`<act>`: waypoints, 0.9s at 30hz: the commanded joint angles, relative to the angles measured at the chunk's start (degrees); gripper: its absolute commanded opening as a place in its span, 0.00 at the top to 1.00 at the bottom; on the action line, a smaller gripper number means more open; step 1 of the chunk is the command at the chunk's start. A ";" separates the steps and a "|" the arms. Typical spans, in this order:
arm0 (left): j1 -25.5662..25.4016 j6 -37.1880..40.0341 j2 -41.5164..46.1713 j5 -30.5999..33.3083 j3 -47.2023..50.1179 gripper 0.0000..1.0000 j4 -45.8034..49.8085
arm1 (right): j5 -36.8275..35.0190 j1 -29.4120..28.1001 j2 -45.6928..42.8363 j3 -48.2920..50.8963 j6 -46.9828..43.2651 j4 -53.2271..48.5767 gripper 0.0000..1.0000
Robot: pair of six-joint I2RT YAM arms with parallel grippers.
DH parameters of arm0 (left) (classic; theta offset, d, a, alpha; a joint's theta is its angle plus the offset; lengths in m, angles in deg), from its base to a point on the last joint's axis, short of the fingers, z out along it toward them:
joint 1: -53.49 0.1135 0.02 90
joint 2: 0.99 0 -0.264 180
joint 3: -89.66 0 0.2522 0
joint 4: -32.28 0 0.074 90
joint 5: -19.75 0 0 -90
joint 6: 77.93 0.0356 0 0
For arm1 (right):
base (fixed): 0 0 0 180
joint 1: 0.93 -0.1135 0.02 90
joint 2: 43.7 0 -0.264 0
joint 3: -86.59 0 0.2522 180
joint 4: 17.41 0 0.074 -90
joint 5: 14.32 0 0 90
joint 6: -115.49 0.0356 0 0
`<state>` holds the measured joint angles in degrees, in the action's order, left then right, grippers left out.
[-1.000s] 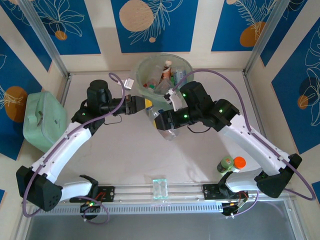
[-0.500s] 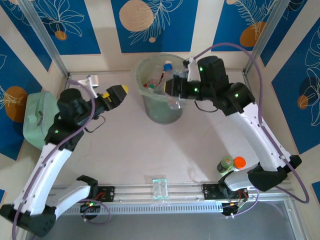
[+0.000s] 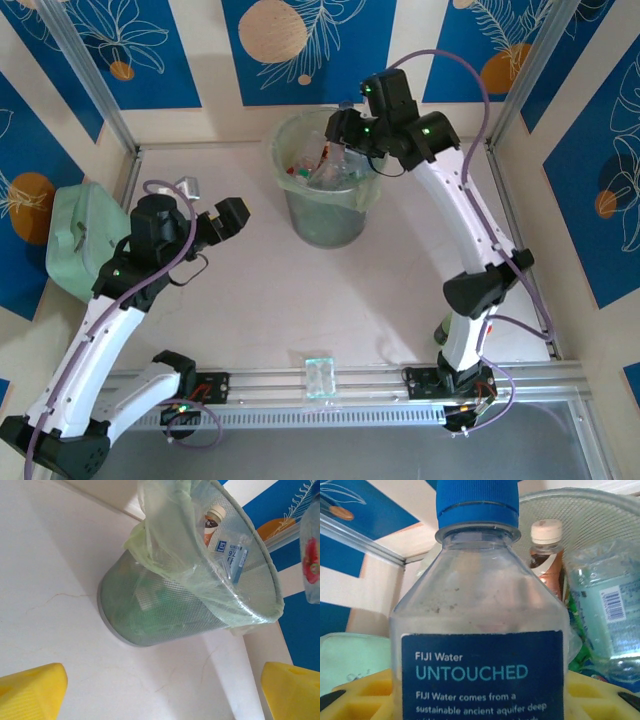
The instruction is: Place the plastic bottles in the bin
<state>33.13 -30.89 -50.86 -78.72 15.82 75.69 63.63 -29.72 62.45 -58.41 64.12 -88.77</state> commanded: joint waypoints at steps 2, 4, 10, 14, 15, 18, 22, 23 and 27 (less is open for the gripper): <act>0.31 1.77 0.82 1.09 0.31 0.02 -0.12 | -4.60 0.47 3.50 -6.12 -4.77 -6.38 0.47; 0.31 2.03 0.82 1.22 0.55 0.03 -0.19 | -6.86 0.50 5.26 -8.33 -6.00 -8.72 0.44; 0.36 2.00 0.32 1.25 1.10 0.03 -0.82 | -10.35 0.58 7.68 -9.71 -8.12 -11.93 0.10; 0.36 2.09 0.12 1.44 1.10 0.03 -0.86 | -10.53 0.50 7.55 -10.57 -8.57 -12.05 0.07; 0.32 2.16 0.18 1.59 1.02 0.03 -0.75 | -10.57 0.41 7.31 -10.85 -8.57 -12.03 0.07; 0.32 2.26 0.38 1.97 1.07 0.03 -0.56 | -10.27 0.10 6.53 -11.44 -8.66 -11.74 0.08; 0.36 2.27 0.48 2.32 1.28 0.04 -0.54 | -10.10 -0.44 5.68 -11.58 -8.82 -11.61 0.11; 0.27 2.22 0.56 2.32 1.31 0.04 -0.56 | -10.17 -0.60 5.49 -11.58 -8.75 -11.80 0.11; 0.33 2.73 0.70 3.46 1.22 0.04 0.38 | -11.23 -2.23 3.31 -10.07 -8.90 -11.55 0.13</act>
<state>33.13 -29.52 -50.69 -77.08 16.63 75.67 53.90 -30.49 69.45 -68.46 55.88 -99.83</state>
